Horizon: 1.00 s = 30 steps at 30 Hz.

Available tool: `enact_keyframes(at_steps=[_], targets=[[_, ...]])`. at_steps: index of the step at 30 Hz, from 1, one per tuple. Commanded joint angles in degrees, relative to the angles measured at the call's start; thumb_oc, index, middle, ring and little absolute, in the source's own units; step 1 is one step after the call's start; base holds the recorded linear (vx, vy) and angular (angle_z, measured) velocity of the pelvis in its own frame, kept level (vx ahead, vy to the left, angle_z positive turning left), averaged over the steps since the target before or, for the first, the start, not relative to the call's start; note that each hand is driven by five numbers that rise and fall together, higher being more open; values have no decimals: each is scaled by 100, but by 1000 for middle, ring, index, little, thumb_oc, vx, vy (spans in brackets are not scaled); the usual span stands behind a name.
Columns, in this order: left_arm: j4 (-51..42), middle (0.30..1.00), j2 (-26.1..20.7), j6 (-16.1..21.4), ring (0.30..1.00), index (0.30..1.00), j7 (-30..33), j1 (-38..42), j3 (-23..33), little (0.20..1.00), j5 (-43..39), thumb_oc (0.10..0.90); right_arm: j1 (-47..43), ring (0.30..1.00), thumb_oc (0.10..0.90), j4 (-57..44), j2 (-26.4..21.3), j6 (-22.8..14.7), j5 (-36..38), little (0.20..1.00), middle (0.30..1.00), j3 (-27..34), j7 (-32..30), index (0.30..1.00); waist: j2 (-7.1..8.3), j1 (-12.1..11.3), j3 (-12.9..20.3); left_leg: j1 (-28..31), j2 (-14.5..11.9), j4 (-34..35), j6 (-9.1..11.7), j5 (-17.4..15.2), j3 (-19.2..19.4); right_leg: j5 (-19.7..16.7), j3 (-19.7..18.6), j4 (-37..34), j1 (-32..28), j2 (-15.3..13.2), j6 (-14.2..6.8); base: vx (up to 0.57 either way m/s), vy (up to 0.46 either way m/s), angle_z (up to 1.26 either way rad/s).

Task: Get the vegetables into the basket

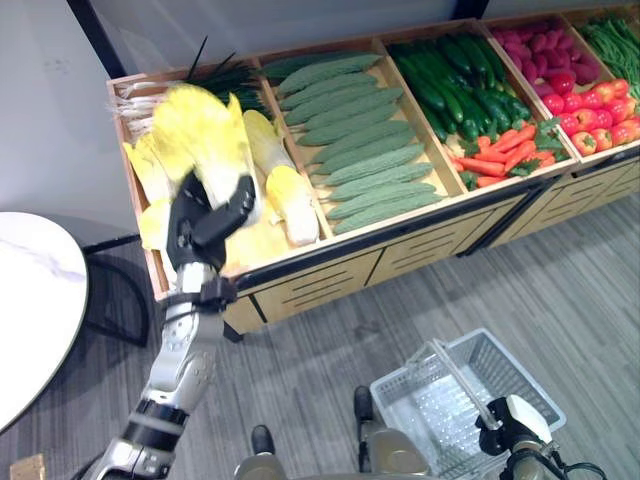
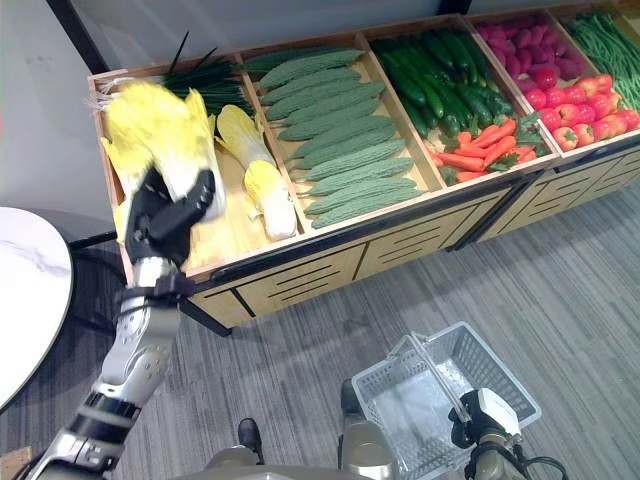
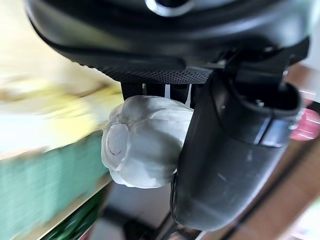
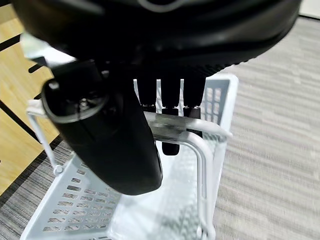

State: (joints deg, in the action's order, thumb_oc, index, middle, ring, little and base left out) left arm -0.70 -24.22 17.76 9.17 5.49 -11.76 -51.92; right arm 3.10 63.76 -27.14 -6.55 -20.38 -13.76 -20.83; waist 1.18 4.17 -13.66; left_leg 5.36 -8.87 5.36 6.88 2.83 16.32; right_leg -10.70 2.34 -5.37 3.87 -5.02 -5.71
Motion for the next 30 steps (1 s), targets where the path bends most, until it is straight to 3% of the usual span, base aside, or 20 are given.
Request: enact_keyframes(at_steps=[1,13,21,24,25,26,27,29,30], targets=[[-251,300,-284,63,300,300,-1192,461,12,300,-266,400,-6,300,400,113,-531,-7,50,300,300,215,-25,300,116,50,252,15,-132,-36,197,-39,-80,699,62,51,-458,-378,-414,3,26,-3],[-76,300,-384,-89,300,300,-1588,-36,89,300,-287,400,80,300,400,223,-487,-87,88,300,300,389,71,300,133,0,269,190,-74,-36,150,-53,33,737,-26,74,-533,-418,-430,5,11,-3],[-78,300,-383,-107,300,300,-1673,195,80,300,-507,400,159,300,400,273,-432,-1,284,300,300,675,77,300,310,-3,71,-203,63,-864,-27,-480,-5,822,-177,625,-277,-592,-538,-24,85,-4],[-65,300,-463,-91,300,300,-1716,347,-34,300,-510,400,170,300,400,270,-420,28,248,300,300,650,126,300,360,35,9,-175,192,-867,-150,-587,111,710,-304,877,-78,-685,-678,-30,179,-13],[-53,300,-483,-69,300,300,-1720,455,-115,300,-476,400,256,300,400,187,-417,52,125,300,300,620,157,300,399,119,-24,-135,326,-809,-219,-616,193,402,-414,918,38,-796,-809,-28,121,-13],[-51,300,-483,-68,300,300,-1720,457,-117,300,-476,400,259,300,400,183,-416,54,124,300,300,623,158,300,403,107,-23,-129,333,-799,-223,-613,205,397,-426,914,42,-799,-813,-74,221,-8],[16,300,-483,-31,300,300,-1725,560,-190,300,-448,400,255,300,400,144,-420,90,152,300,300,698,159,300,435,185,-43,-99,439,-692,-259,-597,314,-42,-550,838,190,-898,-925,-46,107,-10],[87,300,-500,-11,300,300,-1704,633,-219,300,-430,400,248,300,400,51,-383,101,190,300,300,734,119,300,414,218,-77,-66,439,-641,-282,-590,410,-115,-550,865,272,-913,-929,-107,151,-37],[232,300,-536,-11,300,300,-1699,702,-278,300,-404,400,194,300,400,-6,-355,81,237,300,300,665,106,300,362,205,-106,-89,400,-634,-341,-578,562,52,-372,1116,394,-886,-906,-136,143,-51]])
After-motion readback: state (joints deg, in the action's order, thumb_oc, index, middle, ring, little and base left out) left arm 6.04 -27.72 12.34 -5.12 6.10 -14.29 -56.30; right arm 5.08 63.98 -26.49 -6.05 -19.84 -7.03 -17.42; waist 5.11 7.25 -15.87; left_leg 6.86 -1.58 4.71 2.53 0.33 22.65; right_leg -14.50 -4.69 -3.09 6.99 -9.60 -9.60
